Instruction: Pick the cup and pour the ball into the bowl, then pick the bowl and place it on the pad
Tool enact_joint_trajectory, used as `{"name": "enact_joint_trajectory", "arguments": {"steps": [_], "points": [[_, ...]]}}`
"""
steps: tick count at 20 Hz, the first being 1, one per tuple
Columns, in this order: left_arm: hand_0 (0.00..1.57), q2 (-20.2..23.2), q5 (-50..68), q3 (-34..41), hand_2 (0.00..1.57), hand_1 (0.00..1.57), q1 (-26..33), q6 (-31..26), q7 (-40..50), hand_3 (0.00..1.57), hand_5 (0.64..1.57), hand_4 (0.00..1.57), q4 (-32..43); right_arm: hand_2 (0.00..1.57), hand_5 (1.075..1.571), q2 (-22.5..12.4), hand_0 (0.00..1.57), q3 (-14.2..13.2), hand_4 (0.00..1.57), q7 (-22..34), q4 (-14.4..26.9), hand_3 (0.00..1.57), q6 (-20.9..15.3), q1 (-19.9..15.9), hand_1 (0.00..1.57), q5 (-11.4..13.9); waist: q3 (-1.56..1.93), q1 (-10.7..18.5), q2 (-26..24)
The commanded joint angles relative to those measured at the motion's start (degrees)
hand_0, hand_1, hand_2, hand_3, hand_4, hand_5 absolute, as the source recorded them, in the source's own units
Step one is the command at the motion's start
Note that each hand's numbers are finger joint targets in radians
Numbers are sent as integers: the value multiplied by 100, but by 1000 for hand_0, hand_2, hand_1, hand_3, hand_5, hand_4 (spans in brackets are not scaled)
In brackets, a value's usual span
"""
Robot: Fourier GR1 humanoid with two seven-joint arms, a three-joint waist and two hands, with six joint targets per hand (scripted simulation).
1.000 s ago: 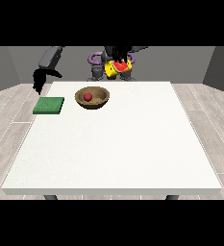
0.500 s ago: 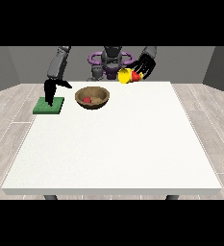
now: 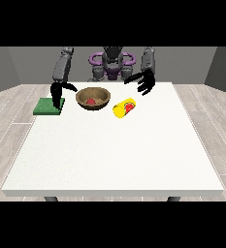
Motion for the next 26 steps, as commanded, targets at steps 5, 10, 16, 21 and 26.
{"name": "enact_joint_trajectory", "arguments": {"steps": [5,10,16,21,26], "points": [[0,-41,567,239,0,0,330,-188,-481,0,1526,0,610,0,1543,551,0,533,0,472,-201,0,-300,274,0,238,17,-388,-574],[0,-14,617,160,0,0,91,-254,-249,0,1546,0,402,0,1549,599,0,437,193,-131,267,0,-270,279,0,223,20,-171,-353],[0,114,641,-107,0,0,-77,-670,-99,0,1555,0,-331,0,1539,361,0,55,199,-1097,1021,0,-117,252,0,104,25,389,269],[0,-30,521,-349,0,0,25,-678,204,0,1558,0,-608,0,1528,418,0,-106,192,-938,1116,0,-14,212,0,-149,26,607,187],[0,23,654,-296,0,0,-43,-682,279,0,1562,0,-545,0,1532,620,0,-30,233,-483,959,0,-283,-60,0,-203,20,584,-54]]}}
